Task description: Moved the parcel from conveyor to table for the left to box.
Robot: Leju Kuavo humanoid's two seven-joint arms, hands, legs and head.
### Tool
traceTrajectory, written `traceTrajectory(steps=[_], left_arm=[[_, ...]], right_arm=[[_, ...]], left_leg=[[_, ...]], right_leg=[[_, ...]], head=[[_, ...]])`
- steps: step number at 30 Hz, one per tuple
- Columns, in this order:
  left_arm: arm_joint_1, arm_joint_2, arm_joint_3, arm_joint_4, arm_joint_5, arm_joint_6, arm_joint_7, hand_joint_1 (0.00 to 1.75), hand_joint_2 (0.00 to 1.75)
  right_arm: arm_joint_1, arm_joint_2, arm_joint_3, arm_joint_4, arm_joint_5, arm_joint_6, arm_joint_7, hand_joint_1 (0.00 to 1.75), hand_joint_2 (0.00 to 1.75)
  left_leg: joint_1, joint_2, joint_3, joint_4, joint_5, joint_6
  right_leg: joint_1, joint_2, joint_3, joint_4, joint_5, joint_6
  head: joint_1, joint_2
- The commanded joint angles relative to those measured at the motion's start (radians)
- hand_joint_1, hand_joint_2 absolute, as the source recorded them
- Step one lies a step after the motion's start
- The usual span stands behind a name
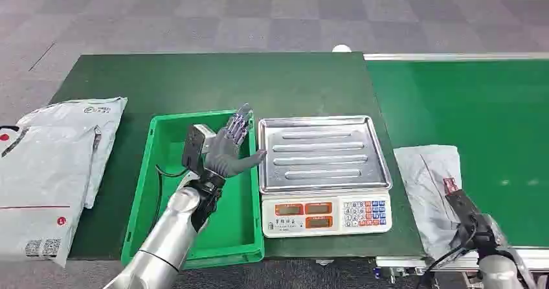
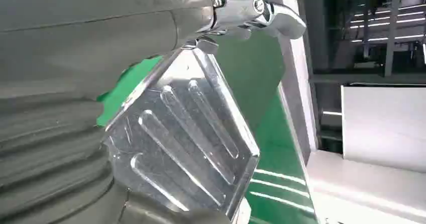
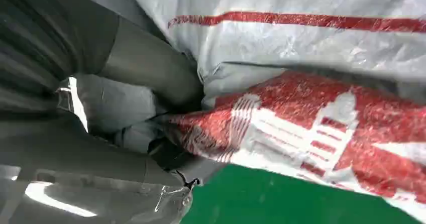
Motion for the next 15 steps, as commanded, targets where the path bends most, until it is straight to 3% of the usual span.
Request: traceTrajectory(steps=[1, 5, 9, 15], left_arm=[[0.009, 0.025, 0.007, -0.004, -0.012, 0.021, 0.029, 0.00, 1.75], [0.022, 0.020, 0.016, -0.027, -0.031, 0.034, 0.043, 0.00, 1.75], [-0.030, 0.015, 0.009, 0.044, -0.048, 0.040, 0.032, 0.00, 1.75], [-0.098, 0.018, 0.002, 0.112, -0.054, 0.048, 0.011, 0.00, 1.75]], right_arm=[[0.031, 0.063, 0.034, -0.062, 0.036, -0.173, 0.037, 1.75, 1.75], [0.066, 0.130, 0.046, -0.320, 0.107, -0.313, 0.023, 1.75, 1.75], [0.098, 0.138, 0.110, -0.553, 0.072, -0.464, -0.095, 1.75, 1.75], [0.061, 0.130, 0.210, -0.623, 0.076, -0.513, -0.107, 1.75, 1.75]], left_leg=[[0.001, 0.000, 0.002, -0.001, 0.000, -0.001], [0.000, 0.001, 0.001, -0.002, -0.001, -0.001], [0.000, -0.001, 0.000, -0.001, -0.001, -0.002], [0.000, -0.002, -0.002, 0.000, 0.000, -0.001]], right_leg=[[0.001, 0.000, 0.002, -0.002, 0.000, -0.001], [0.000, 0.001, 0.001, -0.001, 0.000, -0.002], [0.000, 0.000, 0.001, 0.000, -0.001, -0.003], [0.000, -0.001, -0.001, 0.001, -0.001, -0.003]], head=[[0.000, 0.000], [0.000, 0.000], [0.000, 0.000], [0.000, 0.000]])
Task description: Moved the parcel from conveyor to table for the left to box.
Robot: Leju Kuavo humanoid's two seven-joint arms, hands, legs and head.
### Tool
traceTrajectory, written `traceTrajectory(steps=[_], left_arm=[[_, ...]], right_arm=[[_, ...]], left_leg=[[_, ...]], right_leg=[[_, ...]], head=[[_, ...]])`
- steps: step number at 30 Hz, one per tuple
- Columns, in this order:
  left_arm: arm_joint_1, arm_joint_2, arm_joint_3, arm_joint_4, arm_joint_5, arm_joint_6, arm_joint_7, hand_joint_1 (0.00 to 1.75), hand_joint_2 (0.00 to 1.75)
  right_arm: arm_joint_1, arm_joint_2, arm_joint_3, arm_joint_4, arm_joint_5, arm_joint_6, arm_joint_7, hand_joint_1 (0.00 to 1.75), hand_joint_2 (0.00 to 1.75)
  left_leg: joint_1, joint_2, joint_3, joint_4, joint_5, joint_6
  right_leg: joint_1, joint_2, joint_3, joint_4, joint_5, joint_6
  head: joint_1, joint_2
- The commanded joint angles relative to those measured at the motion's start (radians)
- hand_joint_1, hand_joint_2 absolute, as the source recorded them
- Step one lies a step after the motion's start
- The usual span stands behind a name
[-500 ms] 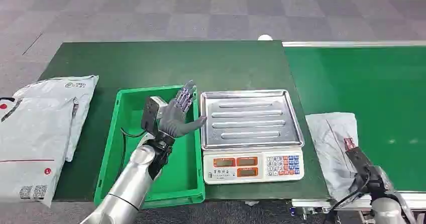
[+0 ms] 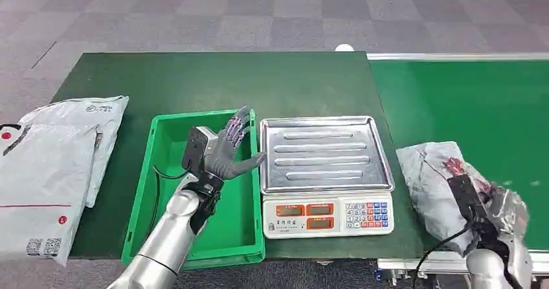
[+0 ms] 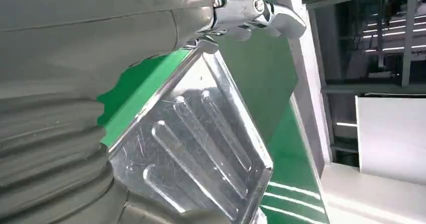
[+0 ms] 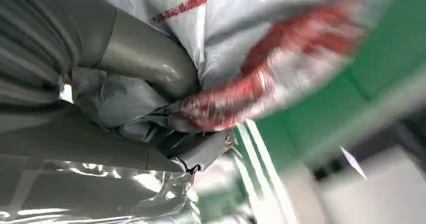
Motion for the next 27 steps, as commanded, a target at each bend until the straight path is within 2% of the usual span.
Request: traceTrajectory(steps=[1, 6, 10, 19, 24, 25, 27], left_arm=[[-0.114, 0.018, 0.002, 0.140, -0.011, 0.008, -0.017, 0.00, 1.75], [-0.144, 0.019, -0.001, 0.164, -0.013, 0.015, -0.025, 0.00, 1.75], [-0.183, 0.024, 0.005, 0.175, -0.005, 0.023, -0.020, 0.00, 1.75], [-0.184, 0.029, 0.003, 0.173, 0.007, 0.025, -0.028, 0.00, 1.75], [-0.188, 0.029, 0.001, 0.178, 0.006, 0.026, -0.030, 0.00, 1.75], [-0.192, 0.027, 0.002, 0.185, 0.010, 0.027, -0.035, 0.00, 1.75], [-0.217, 0.022, 0.006, 0.212, 0.015, 0.049, -0.059, 0.00, 1.75]], right_arm=[[-0.035, 0.044, 0.141, -0.222, -0.007, -0.056, -0.022, 1.75, 1.75], [-0.091, -0.001, 0.180, -0.176, -0.070, -0.110, -0.065, 1.75, 1.75], [-0.152, -0.057, 0.200, -0.136, -0.124, -0.106, -0.071, 1.75, 1.75], [-0.241, -0.059, 0.249, -0.115, -0.145, -0.127, -0.085, 1.75, 1.75], [-0.245, -0.058, 0.249, -0.109, -0.149, -0.128, -0.085, 1.75, 1.75], [-0.269, -0.058, 0.258, -0.095, -0.148, -0.125, -0.084, 1.75, 1.75], [-0.493, -0.082, 0.371, 0.072, -0.138, -0.075, -0.093, 1.75, 1.75]], left_leg=[[0.000, 0.003, 0.001, 0.000, -0.001, -0.001], [0.001, 0.005, 0.004, -0.001, -0.001, -0.001], [0.001, 0.005, 0.001, 0.001, -0.001, -0.001], [0.001, 0.005, 0.004, -0.001, -0.001, -0.002], [0.001, 0.001, 0.002, 0.000, 0.000, -0.001], [0.001, 0.002, 0.003, -0.001, 0.000, -0.001], [0.000, 0.003, 0.002, 0.000, 0.000, -0.001]], right_leg=[[0.000, 0.004, 0.000, 0.000, 0.001, -0.001], [0.001, 0.005, 0.003, -0.002, 0.001, -0.002], [0.001, 0.005, 0.001, 0.000, 0.001, -0.001], [0.001, 0.006, 0.002, -0.001, 0.001, -0.002], [0.001, 0.002, 0.002, -0.001, 0.000, -0.001], [0.001, 0.003, 0.002, -0.001, 0.001, -0.001], [0.001, 0.004, 0.001, -0.001, 0.001, -0.001]], head=[[0.000, 0.000], [0.000, 0.000], [0.000, 0.000], [0.000, 0.000], [0.000, 0.000], [0.000, 0.000], [0.000, 0.000]])
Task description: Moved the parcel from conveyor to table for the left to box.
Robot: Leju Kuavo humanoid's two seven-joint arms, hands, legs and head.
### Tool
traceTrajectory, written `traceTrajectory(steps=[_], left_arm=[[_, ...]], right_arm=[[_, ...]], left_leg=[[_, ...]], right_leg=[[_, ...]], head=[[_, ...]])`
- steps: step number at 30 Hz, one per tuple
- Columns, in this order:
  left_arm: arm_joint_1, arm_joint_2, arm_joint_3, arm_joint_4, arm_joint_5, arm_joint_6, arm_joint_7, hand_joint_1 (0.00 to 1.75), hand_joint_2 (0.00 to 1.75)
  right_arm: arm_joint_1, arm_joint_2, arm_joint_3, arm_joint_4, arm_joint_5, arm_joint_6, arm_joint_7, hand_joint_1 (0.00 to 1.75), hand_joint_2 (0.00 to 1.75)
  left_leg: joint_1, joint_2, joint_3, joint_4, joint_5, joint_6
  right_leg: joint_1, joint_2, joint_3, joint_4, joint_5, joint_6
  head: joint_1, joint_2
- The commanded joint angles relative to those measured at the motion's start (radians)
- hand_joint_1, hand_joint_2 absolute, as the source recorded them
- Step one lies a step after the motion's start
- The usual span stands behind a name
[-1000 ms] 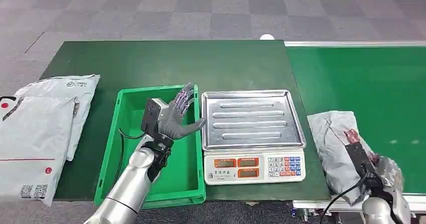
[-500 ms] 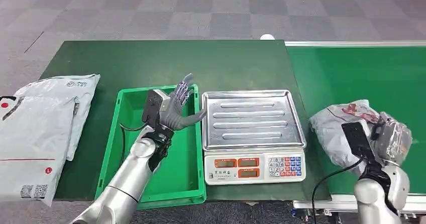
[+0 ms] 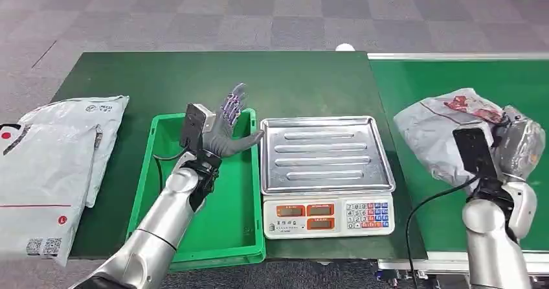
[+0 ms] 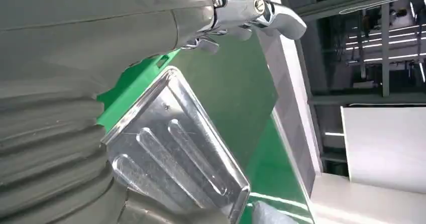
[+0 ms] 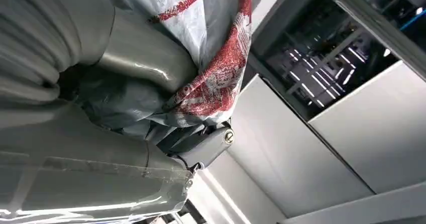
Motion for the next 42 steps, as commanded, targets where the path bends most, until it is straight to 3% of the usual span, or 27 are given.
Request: traceTrajectory(steps=[1, 4, 6, 8, 10, 13, 16, 22, 28, 29, 30, 36, 39, 42], left_arm=[[-0.089, 0.017, 0.006, 0.115, 0.008, 0.040, -0.031, 0.00, 1.75], [-0.100, 0.024, 0.015, 0.116, 0.012, 0.067, -0.033, 0.00, 1.75], [-0.101, 0.025, 0.018, 0.113, 0.012, 0.077, -0.029, 0.00, 1.75], [-0.100, 0.024, 0.016, 0.112, 0.012, 0.080, -0.025, 0.00, 1.75], [-0.099, 0.025, 0.013, 0.113, 0.012, 0.081, -0.025, 0.00, 1.75], [-0.107, 0.030, 0.001, 0.132, 0.011, 0.077, -0.028, 0.00, 1.75], [-0.100, 0.040, -0.001, 0.130, 0.015, 0.071, -0.040, 0.00, 1.75], [-0.122, 0.026, -0.011, 0.139, 0.012, 0.054, -0.030, 0.00, 1.75], [-0.122, 0.021, -0.010, 0.159, 0.007, 0.053, -0.037, 0.00, 1.75], [-0.123, 0.020, -0.005, 0.153, 0.004, 0.057, -0.034, 0.00, 1.75], [-0.122, 0.021, 0.000, 0.150, 0.002, 0.060, -0.029, 0.00, 1.75], [-0.119, 0.020, 0.007, 0.152, 0.001, 0.061, -0.024, 0.00, 1.75], [-0.109, 0.018, 0.006, 0.149, -0.013, 0.059, -0.028, 0.00, 1.75], [-0.088, 0.023, -0.001, 0.133, -0.033, 0.066, -0.031, 0.00, 1.75]], right_arm=[[-0.431, -0.020, 0.246, 0.340, 0.002, 0.068, -0.009, 1.75, 1.75], [-0.489, 0.074, 0.403, 0.390, 0.045, 0.062, -0.007, 1.75, 1.75], [-0.439, 0.100, 0.486, 0.345, 0.081, 0.026, 0.056, 1.75, 1.75], [-0.417, 0.073, 0.533, 0.318, 0.061, 0.003, 0.089, 1.75, 1.75], [-0.402, 0.058, 0.560, 0.305, 0.045, 0.014, 0.079, 1.75, 1.75], [-0.246, 0.075, 0.635, 0.213, 0.097, -0.010, 0.058, 1.75, 1.75], [-0.082, 0.094, 0.701, 0.069, 0.170, -0.048, 0.078, 1.75, 1.75], [-0.030, 0.107, 0.751, -0.048, 0.228, 0.021, 0.136, 1.75, 1.75], [0.031, 0.079, 0.752, -0.079, 0.366, -0.019, 0.168, 1.75, 1.75], [0.030, 0.089, 0.724, -0.081, 0.398, -0.011, 0.204, 0.35, 1.75], [0.026, 0.095, 0.703, -0.080, 0.398, 0.020, 0.228, 0.00, 1.75], [0.009, 0.088, 0.652, -0.069, 0.372, 0.025, 0.232, 0.00, 1.75], [-0.025, 0.087, 0.581, 0.001, 0.275, 0.046, 0.224, 0.00, 1.75], [-0.126, 0.099, 0.510, 0.154, 0.046, 0.149, 0.102, 0.00, 1.75]], left_leg=[[0.000, 0.010, 0.003, 0.001, -0.002, -0.001], [-0.001, 0.024, -0.001, 0.004, -0.003, -0.001], [0.001, 0.023, 0.002, 0.001, -0.002, -0.002], [0.001, 0.021, 0.005, -0.003, 0.002, -0.004], [0.002, 0.011, 0.002, -0.002, 0.004, -0.003], [0.002, 0.010, 0.004, -0.002, 0.004, -0.004], [0.005, 0.001, 0.004, -0.005, 0.004, -0.004], [0.004, 0.000, 0.000, -0.001, 0.002, -0.006], [0.004, -0.001, 0.000, -0.001, 0.002, -0.006], [0.004, -0.001, 0.001, -0.002, 0.002, -0.006], [0.004, -0.001, -0.002, -0.001, 0.002, -0.006], [0.004, -0.001, 0.000, -0.001, 0.002, -0.006], [0.003, -0.001, -0.001, -0.001, 0.003, -0.006], [0.004, 0.001, 0.002, -0.001, 0.002, -0.005]], right_leg=[[0.000, 0.010, 0.000, 0.001, 0.002, -0.001], [-0.001, 0.024, -0.006, 0.004, 0.005, -0.001], [0.001, 0.024, -0.002, 0.001, 0.007, -0.003], [0.002, 0.021, -0.003, -0.001, 0.008, -0.005], [0.002, 0.010, -0.002, -0.001, 0.007, -0.004], [0.003, 0.010, -0.001, -0.001, 0.005, -0.005], [0.005, 0.001, 0.003, -0.004, 0.004, -0.005], [0.004, 0.001, -0.002, 0.001, 0.000, -0.007], [0.004, -0.001, -0.001, 0.000, 0.000, -0.006], [0.004, -0.001, 0.000, 0.000, 0.000, -0.007], [0.004, -0.001, -0.003, 0.001, 0.000, -0.006], [0.004, -0.001, -0.002, 0.001, 0.000, -0.006], [0.004, -0.001, -0.003, 0.001, 0.001, -0.006], [0.004, 0.001, 0.000, 0.000, 0.001, -0.006]], head=[[0.000, 0.000], [0.000, 0.000], [0.000, 0.000], [0.000, 0.000], [0.000, 0.000], [0.000, 0.000], [0.000, 0.000], [0.000, 0.000], [0.000, 0.000], [0.000, 0.000], [0.000, 0.000], [0.000, 0.000], [0.000, 0.000], [0.000, 0.000]])
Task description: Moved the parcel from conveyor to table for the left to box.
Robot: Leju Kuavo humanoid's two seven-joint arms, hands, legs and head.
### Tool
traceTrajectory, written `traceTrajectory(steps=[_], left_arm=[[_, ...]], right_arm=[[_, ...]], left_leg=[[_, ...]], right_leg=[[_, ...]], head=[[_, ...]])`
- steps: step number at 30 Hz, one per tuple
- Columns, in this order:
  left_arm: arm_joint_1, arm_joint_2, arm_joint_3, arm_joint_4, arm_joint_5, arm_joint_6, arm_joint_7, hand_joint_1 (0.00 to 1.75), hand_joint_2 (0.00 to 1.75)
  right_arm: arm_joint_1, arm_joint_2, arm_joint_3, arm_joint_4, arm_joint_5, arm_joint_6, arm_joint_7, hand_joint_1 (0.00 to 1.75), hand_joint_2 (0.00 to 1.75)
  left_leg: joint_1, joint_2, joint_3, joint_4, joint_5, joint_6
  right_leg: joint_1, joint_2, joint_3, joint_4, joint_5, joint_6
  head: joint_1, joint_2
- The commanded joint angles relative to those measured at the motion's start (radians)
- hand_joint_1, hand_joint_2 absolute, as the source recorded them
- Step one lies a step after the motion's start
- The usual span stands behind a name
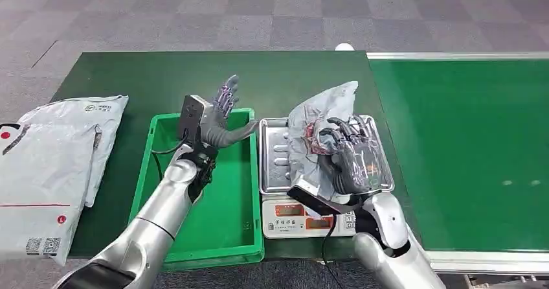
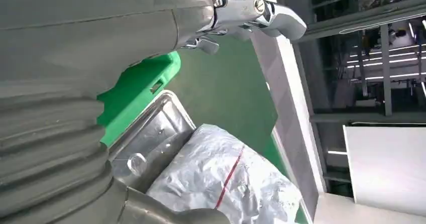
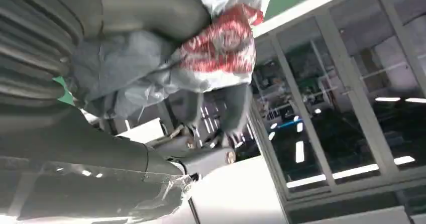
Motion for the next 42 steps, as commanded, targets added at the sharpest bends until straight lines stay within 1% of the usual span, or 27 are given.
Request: traceTrajectory(steps=[1, 2, 3, 5, 7, 9, 11, 13, 15, 16, 17, 18, 23, 24, 25, 26, 27, 29, 30, 31, 34, 35, 36, 38, 39, 40, 42], left_arm=[[-0.014, 0.014, -0.002, 0.041, -0.034, 0.009, -0.003, 0.00, 1.75], [-0.016, 0.017, -0.005, 0.043, -0.037, 0.009, -0.003, 0.00, 1.75], [-0.023, 0.021, -0.009, 0.046, -0.039, 0.009, -0.001, 0.00, 1.75], [-0.031, 0.030, -0.016, 0.043, -0.029, -0.002, 0.004, 0.00, 1.75], [-0.040, 0.035, -0.033, 0.035, -0.024, -0.003, 0.014, 0.00, 1.75], [-0.049, 0.033, -0.044, 0.034, -0.008, -0.013, 0.028, 0.00, 1.75], [-0.049, 0.032, -0.049, 0.032, 0.000, -0.017, 0.036, 0.00, 1.75], [-0.046, 0.032, -0.057, 0.030, 0.002, -0.013, 0.037, 0.00, 1.75], [-0.039, 0.033, -0.076, 0.026, 0.004, -0.005, 0.041, 0.00, 1.75], [-0.034, 0.029, -0.090, 0.022, 0.003, 0.001, 0.044, 0.00, 1.75], [-0.034, 0.023, -0.099, 0.024, 0.005, 0.001, 0.051, 0.00, 1.75], [-0.035, 0.015, -0.112, 0.027, 0.004, 0.003, 0.059, 0.00, 1.75], [-0.037, 0.011, -0.117, 0.029, 0.004, 0.005, 0.060, 0.00, 1.75], [-0.038, 0.008, -0.135, 0.036, -0.003, 0.005, 0.071, 0.00, 1.75], [-0.037, 0.003, -0.143, 0.036, -0.006, 0.006, 0.073, 0.00, 1.75], [-0.036, 0.000, -0.161, 0.035, -0.016, 0.011, 0.078, 0.00, 1.75], [-0.033, -0.003, -0.189, 0.030, -0.041, 0.030, 0.080, 0.00, 1.75], [-0.032, -0.009, -0.206, 0.025, -0.043, 0.039, 0.080, 0.00, 1.75], [-0.047, -0.012, -0.216, 0.039, -0.042, 0.038, 0.083, 0.00, 1.75], [-0.053, -0.013, -0.217, 0.044, -0.039, 0.038, 0.085, 0.00, 1.75], [-0.059, -0.013, -0.215, 0.047, -0.036, 0.037, 0.087, 0.00, 1.75], [-0.064, -0.013, -0.216, 0.056, -0.035, 0.035, 0.089, 0.00, 1.75], [-0.078, -0.018, -0.219, 0.076, -0.032, 0.036, 0.088, 0.00, 1.75], [-0.102, -0.027, -0.224, 0.110, -0.027, 0.032, 0.081, 0.00, 1.75], [-0.115, -0.031, -0.226, 0.127, -0.024, 0.027, 0.074, 0.00, 1.75], [-0.116, -0.031, -0.225, 0.127, -0.024, 0.027, 0.074, 0.00, 1.75], [-0.127, -0.035, -0.225, 0.148, -0.020, 0.026, 0.066, 0.00, 1.75]], right_arm=[[-0.199, 0.008, -0.183, 0.284, -0.356, 0.172, -0.160, 0.00, 1.75], [-0.234, 0.019, -0.195, 0.326, -0.478, 0.270, -0.199, 0.00, 1.75], [-0.289, 0.011, -0.192, 0.384, -0.536, 0.316, -0.225, 0.00, 1.75], [-0.385, 0.001, -0.201, 0.492, -0.681, 0.407, -0.290, 0.00, 1.75], [-0.478, -0.006, -0.220, 0.595, -0.828, 0.533, -0.332, 0.00, 1.75], [-0.536, -0.022, -0.247, 0.659, -0.931, 0.607, -0.330, 0.00, 1.75], [-0.549, -0.032, -0.263, 0.674, -0.968, 0.628, -0.332, 0.00, 1.75], [-0.543, -0.039, -0.259, 0.672, -0.974, 0.630, -0.335, 0.00, 1.75], [-0.543, -0.047, -0.280, 0.685, -1.005, 0.593, -0.318, 0.00, 1.75], [-0.558, -0.035, -0.330, 0.739, -1.064, 0.571, -0.305, 0.00, 1.75], [-0.563, -0.021, -0.381, 0.772, -1.128, 0.573, -0.310, 0.00, 1.75], [-0.573, -0.021, -0.405, 0.827, -1.160, 0.568, -0.315, 0.00, 1.75], [-0.573, -0.024, -0.405, 0.847, -1.163, 0.574, -0.334, 0.00, 1.75], [-0.572, -0.008, -0.454, 0.878, -1.204, 0.525, -0.352, 0.00, 1.75], [-0.559, -0.006, -0.480, 0.882, -1.231, 0.519, -0.361, 0.00, 1.75], [-0.543, -0.004, -0.511, 0.890, -1.271, 0.530, -0.365, 0.00, 1.75], [-0.527, -0.010, -0.520, 0.913, -1.297, 0.562, -0.346, 0.00, 1.75], [-0.516, -0.025, -0.480, 0.943, -1.279, 0.627, -0.335, 0.00, 1.75], [-0.508, -0.028, -0.439, 0.957, -1.249, 0.674, -0.346, 0.00, 1.75], [-0.507, -0.025, -0.429, 0.959, -1.239, 0.675, -0.351, 0.00, 1.75], [-0.510, -0.017, -0.429, 0.958, -1.239, 0.671, -0.351, 0.00, 1.75], [-0.508, -0.019, -0.418, 0.947, -1.233, 0.687, -0.354, 0.00, 1.75], [-0.489, -0.016, -0.413, 0.917, -1.246, 0.730, -0.358, 0.00, 1.75], [-0.451, -0.012, -0.395, 0.854, -1.264, 0.782, -0.341, 0.00, 1.75], [-0.421, -0.014, -0.371, 0.805, -1.262, 0.799, -0.337, 0.00, 1.75], [-0.416, -0.011, -0.370, 0.804, -1.262, 0.799, -0.337, 0.00, 1.75], [-0.375, -0.024, -0.337, 0.740, -1.272, 0.831, -0.311, 0.00, 1.75]], left_leg=[[0.000, 0.003, 0.002, 0.000, 0.000, 0.000], [0.000, 0.004, 0.004, -0.001, 0.000, 0.000], [0.001, 0.005, 0.005, -0.001, 0.000, 0.000], [0.000, 0.005, 0.002, 0.000, 0.000, 0.000], [0.000, 0.006, 0.003, 0.000, 0.000, 0.000], [0.000, 0.005, 0.001, 0.001, 0.001, 0.000], [0.000, 0.002, 0.001, 0.001, 0.003, 0.000], [0.001, 0.001, 0.001, 0.001, 0.003, 0.000], [0.000, 0.000, 0.002, 0.000, 0.003, 0.000], [0.001, -0.001, 0.002, 0.000, 0.003, 0.000], [0.000, -0.001, 0.002, 0.000, 0.003, 0.000], [0.001, 0.000, 0.003, 0.000, 0.003, 0.000], [0.000, -0.002, 0.001, 0.000, 0.003, 0.000], [0.000, -0.001, 0.001, 0.001, 0.003, 0.001], [0.000, 0.000, 0.002, 0.000, 0.003, 0.000], [0.000, 0.000, 0.001, 0.000, 0.003, 0.000], [0.001, -0.001, 0.004, -0.001, 0.003, 0.000], [0.001, -0.004, 0.004, -0.001, 0.003, 0.000], [0.001, -0.004, 0.003, 0.000, 0.003, 0.000], [0.002, -0.004, 0.004, -0.001, 0.003, 0.000], [0.001, 0.000, 0.003, 0.000, 0.002, 0.000], [0.000, 0.001, 0.002, 0.001, 0.002, 0.000], [0.001, 0.002, 0.003, 0.000, 0.002, 0.000], [0.001, 0.002, 0.003, 0.000, 0.002, 0.000], [0.001, -0.001, 0.002, 0.000, 0.003, 0.000], [0.002, -0.002, 0.003, -0.001, 0.003, 0.000], [0.002, 0.000, 0.004, -0.001, 0.002, 0.000]], right_leg=[[0.000, 0.003, 0.002, -0.001, 0.001, 0.000], [0.001, 0.004, 0.003, -0.002, 0.001, -0.001], [0.001, 0.005, 0.004, -0.003, 0.002, -0.001], [0.000, 0.005, 0.001, -0.001, 0.003, 0.000], [0.001, 0.007, 0.002, -0.001, 0.004, -0.001], [0.000, 0.007, 0.000, 0.000, 0.004, -0.001], [0.001, 0.003, 0.001, 0.000, 0.004, -0.001], [0.001, 0.001, 0.001, 0.000, 0.004, 0.000], [0.000, 0.000, 0.002, -0.001, 0.004, 0.000], [0.001, 0.000, 0.004, -0.002, 0.004, 0.000], [0.000, 0.000, 0.003, -0.001, 0.004, 0.000], [0.001, 0.000, 0.004, -0.002, 0.004, 0.000], [0.001, -0.001, 0.003, -0.002, 0.004, 0.000], [0.000, 0.000, 0.002, -0.001, 0.004, 0.000], [0.001, 0.001, 0.003, -0.002, 0.004, 0.000], [0.000, 0.001, 0.002, -0.001, 0.004, 0.000], [0.001, 0.000, 0.005, -0.003, 0.004, 0.000], [0.002, -0.002, 0.006, -0.003, 0.003, 0.000], [0.001, -0.003, 0.004, -0.002, 0.003, 0.000], [0.002, -0.004, 0.007, -0.004, 0.004, 0.000], [0.001, 0.000, 0.004, -0.002, 0.004, 0.000], [0.001, 0.001, 0.002, -0.001, 0.004, 0.000], [0.001, 0.003, 0.003, -0.002, 0.004, 0.000], [0.001, 0.002, 0.003, -0.001, 0.004, -0.001], [0.001, 0.000, 0.003, -0.001, 0.004, 0.000], [0.002, -0.001, 0.005, -0.003, 0.004, -0.001], [0.002, 0.000, 0.005, -0.003, 0.004, -0.001]], head=[[0.000, 0.000], [0.000, 0.000], [0.000, 0.000], [0.000, 0.000], [0.000, 0.000], [0.000, 0.000], [0.000, 0.000], [0.000, 0.000], [0.000, 0.000], [0.000, 0.000], [0.000, 0.000], [0.000, 0.000], [0.000, 0.000], [0.000, 0.000], [0.000, 0.000], [0.000, 0.000], [0.000, 0.000], [0.000, 0.000], [0.000, 0.000], [0.000, 0.000], [0.000, 0.000], [0.000, 0.000], [0.000, 0.000], [0.000, 0.000], [0.000, 0.000], [0.000, 0.000], [0.000, 0.000]])
